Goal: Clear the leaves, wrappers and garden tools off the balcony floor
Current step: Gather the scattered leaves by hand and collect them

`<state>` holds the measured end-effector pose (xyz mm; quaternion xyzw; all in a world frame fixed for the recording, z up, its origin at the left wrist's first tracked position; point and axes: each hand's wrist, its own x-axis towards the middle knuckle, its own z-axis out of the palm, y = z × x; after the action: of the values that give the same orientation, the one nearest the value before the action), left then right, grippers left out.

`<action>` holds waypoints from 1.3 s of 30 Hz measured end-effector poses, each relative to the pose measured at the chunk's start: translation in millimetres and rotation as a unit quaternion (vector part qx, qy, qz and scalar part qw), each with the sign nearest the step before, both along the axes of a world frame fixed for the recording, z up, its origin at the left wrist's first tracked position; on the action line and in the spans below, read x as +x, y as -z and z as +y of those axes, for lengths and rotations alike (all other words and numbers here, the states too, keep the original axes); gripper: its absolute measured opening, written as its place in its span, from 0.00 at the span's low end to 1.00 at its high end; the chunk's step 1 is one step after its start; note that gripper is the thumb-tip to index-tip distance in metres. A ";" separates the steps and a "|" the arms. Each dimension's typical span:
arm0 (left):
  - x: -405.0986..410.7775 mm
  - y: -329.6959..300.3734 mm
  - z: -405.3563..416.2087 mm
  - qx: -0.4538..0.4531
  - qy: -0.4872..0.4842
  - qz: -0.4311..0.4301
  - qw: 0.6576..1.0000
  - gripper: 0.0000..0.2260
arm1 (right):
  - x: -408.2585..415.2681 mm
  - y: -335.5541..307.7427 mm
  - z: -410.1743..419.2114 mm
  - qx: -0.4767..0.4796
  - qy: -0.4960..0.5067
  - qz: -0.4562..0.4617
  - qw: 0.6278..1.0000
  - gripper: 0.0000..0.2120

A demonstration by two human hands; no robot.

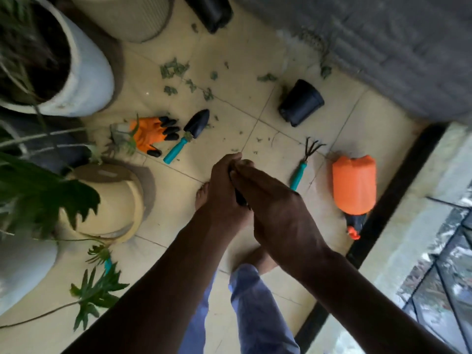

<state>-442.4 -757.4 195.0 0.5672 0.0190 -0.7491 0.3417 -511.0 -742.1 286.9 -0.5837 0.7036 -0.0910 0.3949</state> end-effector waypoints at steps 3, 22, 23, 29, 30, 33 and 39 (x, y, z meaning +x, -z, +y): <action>10.7 -16.7 -21.7 0.067 -0.019 0.015 0.997 0.12 | 1.8 0.1 -24.6 -0.030 -0.071 -0.024 0.997 0.27; 1.6 63.3 -100.7 0.156 -0.017 -0.007 0.988 0.11 | -28.8 99.8 -113.5 -0.009 -0.136 0.035 0.990 0.14; -1.7 74.8 -107.6 0.169 -0.017 -0.008 0.986 0.10 | -35.9 111.3 -119.9 0.006 -0.091 0.000 0.996 0.17; -24.3 137.7 -151.4 0.190 0.059 -0.038 0.979 0.16 | -108.5 234.1 -174.8 0.053 -0.064 0.118 0.989 0.14; -28.9 148.1 -156.0 0.191 0.060 -0.039 0.979 0.16 | -119.9 254.1 -183.1 0.081 -0.133 0.174 0.972 0.14; -42.4 174.9 -166.7 0.188 0.071 -0.045 0.979 0.15 | -147.6 297.6 -209.0 0.091 -0.261 0.280 0.919 0.17; -64.0 213.7 -181.4 0.185 0.092 -0.029 0.978 0.13 | -191.4 332.2 -244.1 0.082 -0.311 0.355 0.878 0.15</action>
<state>-506.5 -938.8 -18.7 0.6416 0.0948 -0.7439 0.1615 -702.4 -986.2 -45.3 -0.7307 0.5841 0.3080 0.1731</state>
